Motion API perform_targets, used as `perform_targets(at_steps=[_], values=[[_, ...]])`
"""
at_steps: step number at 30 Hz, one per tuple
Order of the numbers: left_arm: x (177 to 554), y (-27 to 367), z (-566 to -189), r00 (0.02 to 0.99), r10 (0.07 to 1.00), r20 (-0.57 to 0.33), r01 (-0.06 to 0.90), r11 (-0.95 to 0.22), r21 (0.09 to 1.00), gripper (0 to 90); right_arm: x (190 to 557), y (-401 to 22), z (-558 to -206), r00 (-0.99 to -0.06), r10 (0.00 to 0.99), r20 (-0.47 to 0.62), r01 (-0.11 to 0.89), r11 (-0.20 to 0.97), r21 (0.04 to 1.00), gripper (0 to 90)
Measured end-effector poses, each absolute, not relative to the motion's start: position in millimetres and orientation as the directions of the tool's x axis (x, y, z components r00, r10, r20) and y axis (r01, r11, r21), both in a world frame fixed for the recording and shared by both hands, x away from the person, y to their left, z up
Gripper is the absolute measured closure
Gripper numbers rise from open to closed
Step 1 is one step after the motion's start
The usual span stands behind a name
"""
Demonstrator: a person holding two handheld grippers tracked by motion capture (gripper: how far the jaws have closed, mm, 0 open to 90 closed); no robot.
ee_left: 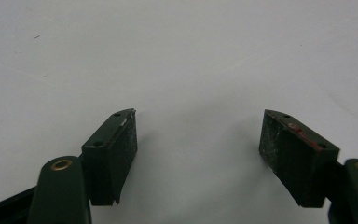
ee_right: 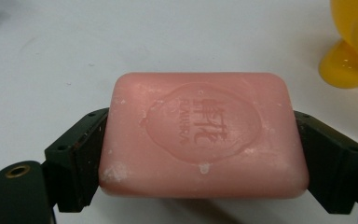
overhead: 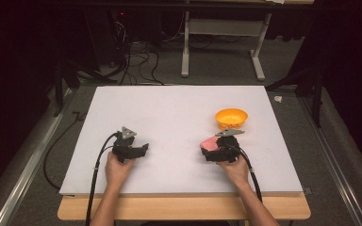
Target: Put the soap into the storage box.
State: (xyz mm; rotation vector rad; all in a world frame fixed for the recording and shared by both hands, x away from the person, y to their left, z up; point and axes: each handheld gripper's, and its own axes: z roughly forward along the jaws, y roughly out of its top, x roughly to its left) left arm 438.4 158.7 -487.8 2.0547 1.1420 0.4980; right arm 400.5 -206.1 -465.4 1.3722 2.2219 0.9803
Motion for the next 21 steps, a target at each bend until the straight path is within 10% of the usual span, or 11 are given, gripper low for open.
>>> perform_targets(at_steps=[21], values=[[438,159,-488,0.532,0.846,-0.011,0.567,-0.347,0.747,28.1,390,-230,-456,-0.446,0.891,0.089,0.638,0.246,0.730,13.8]])
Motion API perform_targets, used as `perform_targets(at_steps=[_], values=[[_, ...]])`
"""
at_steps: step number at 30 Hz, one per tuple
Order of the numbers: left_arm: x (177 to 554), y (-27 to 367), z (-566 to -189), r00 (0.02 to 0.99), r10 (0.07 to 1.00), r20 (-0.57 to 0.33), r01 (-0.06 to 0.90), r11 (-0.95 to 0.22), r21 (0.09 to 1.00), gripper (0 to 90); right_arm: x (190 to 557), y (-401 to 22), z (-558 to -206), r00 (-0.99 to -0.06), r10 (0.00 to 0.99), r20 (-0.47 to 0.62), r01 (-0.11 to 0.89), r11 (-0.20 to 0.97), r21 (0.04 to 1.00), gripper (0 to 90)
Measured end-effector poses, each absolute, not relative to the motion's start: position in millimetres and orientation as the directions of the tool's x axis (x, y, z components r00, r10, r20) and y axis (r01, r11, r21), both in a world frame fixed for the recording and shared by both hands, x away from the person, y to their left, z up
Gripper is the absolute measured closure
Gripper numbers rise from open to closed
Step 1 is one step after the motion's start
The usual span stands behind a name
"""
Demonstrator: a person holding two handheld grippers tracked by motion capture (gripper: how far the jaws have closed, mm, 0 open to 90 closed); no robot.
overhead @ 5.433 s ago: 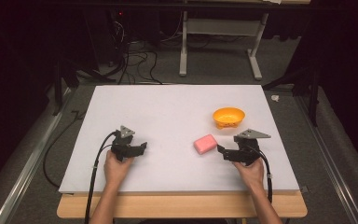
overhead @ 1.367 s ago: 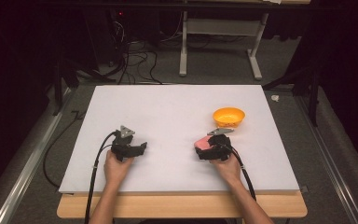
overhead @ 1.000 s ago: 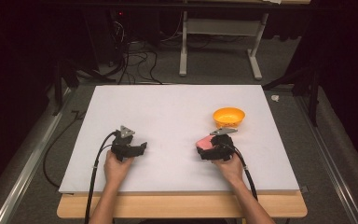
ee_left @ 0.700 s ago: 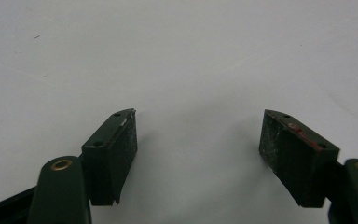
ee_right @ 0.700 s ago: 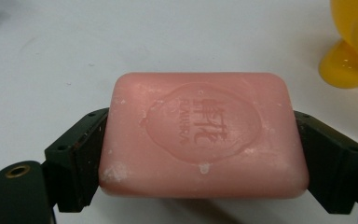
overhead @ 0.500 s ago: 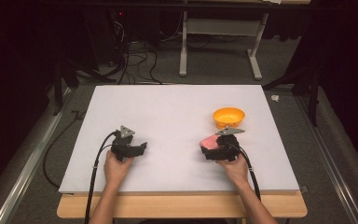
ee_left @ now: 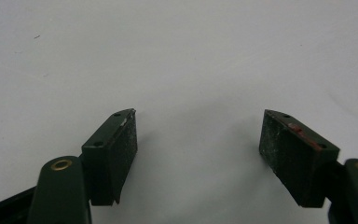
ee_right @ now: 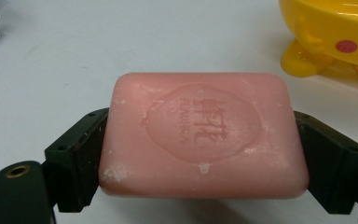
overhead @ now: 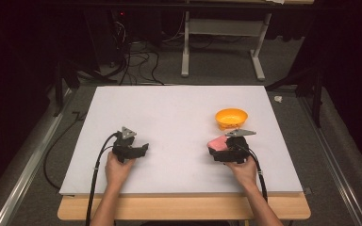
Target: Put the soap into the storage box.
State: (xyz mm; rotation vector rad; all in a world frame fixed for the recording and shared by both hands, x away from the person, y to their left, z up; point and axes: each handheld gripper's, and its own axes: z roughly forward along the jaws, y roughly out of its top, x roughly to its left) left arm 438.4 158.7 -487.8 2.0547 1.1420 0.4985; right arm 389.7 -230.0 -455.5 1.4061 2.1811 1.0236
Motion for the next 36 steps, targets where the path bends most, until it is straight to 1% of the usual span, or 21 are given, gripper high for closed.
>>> perform_targets(at_steps=[21,36], values=[[438,159,-488,0.532,0.847,-0.012,0.567,-0.346,0.747,28.1,384,-253,-447,-0.404,0.907,0.115,0.645,0.194,0.739,13.8],[438,159,-488,0.532,0.847,-0.012,0.568,-0.346,0.747,28.1,385,-263,-437,-0.390,0.912,0.124,0.638,0.171,0.751,13.8]])
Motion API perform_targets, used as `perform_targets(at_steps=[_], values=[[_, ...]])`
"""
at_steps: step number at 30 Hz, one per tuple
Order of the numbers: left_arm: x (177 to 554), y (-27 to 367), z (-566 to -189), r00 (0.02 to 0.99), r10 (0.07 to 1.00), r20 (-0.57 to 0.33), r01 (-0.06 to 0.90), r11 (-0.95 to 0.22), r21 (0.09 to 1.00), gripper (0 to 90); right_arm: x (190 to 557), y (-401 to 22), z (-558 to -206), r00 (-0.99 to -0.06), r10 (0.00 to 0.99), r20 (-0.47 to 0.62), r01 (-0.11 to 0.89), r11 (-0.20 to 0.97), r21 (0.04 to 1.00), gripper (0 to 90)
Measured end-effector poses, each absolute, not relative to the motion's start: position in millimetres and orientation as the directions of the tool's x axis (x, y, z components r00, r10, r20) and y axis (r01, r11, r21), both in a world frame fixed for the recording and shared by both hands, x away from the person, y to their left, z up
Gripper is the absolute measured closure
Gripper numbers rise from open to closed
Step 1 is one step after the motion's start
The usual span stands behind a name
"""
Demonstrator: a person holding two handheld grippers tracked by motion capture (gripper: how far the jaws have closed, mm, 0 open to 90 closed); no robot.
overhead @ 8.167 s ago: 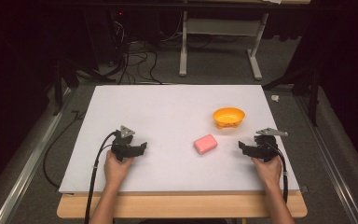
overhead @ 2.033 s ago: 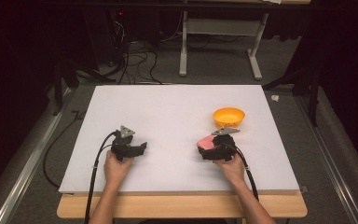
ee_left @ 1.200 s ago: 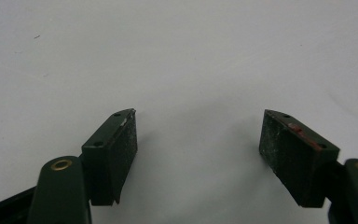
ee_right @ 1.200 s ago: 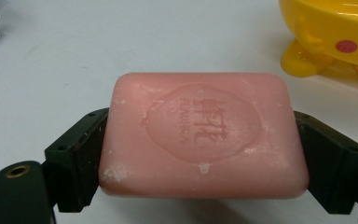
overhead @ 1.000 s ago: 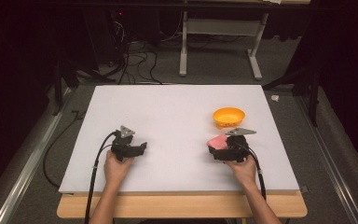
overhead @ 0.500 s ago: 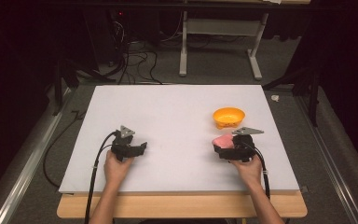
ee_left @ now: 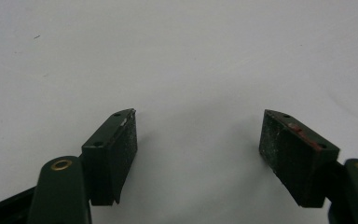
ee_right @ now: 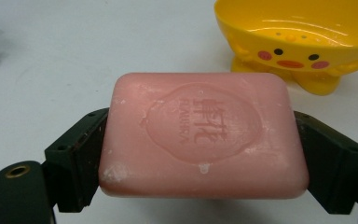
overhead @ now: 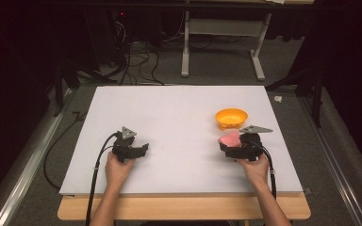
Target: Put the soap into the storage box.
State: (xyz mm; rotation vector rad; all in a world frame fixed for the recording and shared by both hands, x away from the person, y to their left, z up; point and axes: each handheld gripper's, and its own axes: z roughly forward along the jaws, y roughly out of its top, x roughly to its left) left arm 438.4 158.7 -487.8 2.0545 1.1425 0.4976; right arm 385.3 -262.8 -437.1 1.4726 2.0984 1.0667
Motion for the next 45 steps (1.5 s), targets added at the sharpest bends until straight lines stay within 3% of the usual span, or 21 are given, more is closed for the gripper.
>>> perform_targets(at_steps=[45], values=[[438,158,-488,0.532,0.847,-0.013,0.567,-0.345,0.748,28.1,427,-276,-404,-0.337,0.925,0.176,0.650,0.093,0.754,13.8]])
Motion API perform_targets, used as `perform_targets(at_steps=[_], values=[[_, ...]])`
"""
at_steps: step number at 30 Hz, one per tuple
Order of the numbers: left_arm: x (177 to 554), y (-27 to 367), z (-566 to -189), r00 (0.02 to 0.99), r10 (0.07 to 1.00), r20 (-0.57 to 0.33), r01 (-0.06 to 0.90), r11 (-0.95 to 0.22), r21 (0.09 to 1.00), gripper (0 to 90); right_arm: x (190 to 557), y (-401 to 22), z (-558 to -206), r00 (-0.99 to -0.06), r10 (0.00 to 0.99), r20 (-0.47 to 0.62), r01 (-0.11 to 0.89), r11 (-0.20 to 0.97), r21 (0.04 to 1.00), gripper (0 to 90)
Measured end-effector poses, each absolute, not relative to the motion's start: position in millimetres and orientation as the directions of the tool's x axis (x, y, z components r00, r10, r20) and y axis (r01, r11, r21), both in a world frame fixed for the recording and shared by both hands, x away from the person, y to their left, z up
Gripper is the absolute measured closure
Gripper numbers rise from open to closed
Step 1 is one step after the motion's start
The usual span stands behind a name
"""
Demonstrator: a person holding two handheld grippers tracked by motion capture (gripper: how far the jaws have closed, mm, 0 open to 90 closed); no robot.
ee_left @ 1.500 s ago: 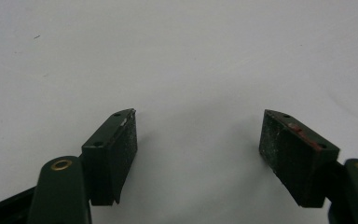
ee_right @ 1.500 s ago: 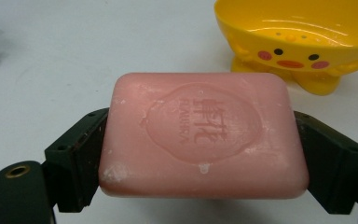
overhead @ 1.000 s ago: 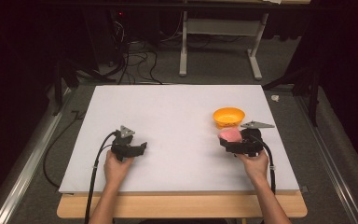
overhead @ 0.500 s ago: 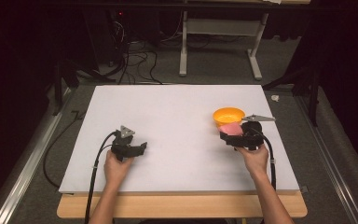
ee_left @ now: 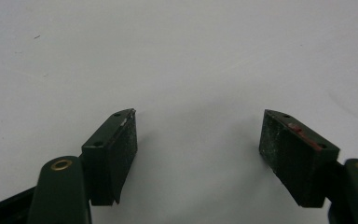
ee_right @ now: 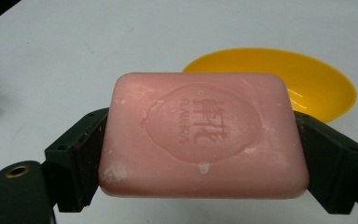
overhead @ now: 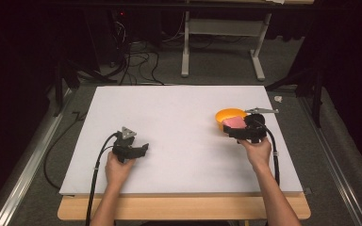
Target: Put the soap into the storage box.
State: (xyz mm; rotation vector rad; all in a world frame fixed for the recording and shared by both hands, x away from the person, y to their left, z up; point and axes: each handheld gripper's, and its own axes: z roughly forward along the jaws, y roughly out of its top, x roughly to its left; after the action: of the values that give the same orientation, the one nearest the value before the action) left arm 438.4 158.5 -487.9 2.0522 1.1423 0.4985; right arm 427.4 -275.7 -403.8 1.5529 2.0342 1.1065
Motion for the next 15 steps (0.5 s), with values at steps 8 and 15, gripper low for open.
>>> perform_targets(at_steps=[8,15], values=[[438,159,-488,0.532,0.847,-0.013,0.567,-0.344,0.748,28.1,442,-276,-401,-0.316,0.935,0.160,0.662,0.097,0.743,13.8],[438,159,-488,0.531,0.847,-0.013,0.567,-0.344,0.749,28.1,451,-275,-398,-0.304,0.939,0.163,0.667,0.087,0.740,13.8]])
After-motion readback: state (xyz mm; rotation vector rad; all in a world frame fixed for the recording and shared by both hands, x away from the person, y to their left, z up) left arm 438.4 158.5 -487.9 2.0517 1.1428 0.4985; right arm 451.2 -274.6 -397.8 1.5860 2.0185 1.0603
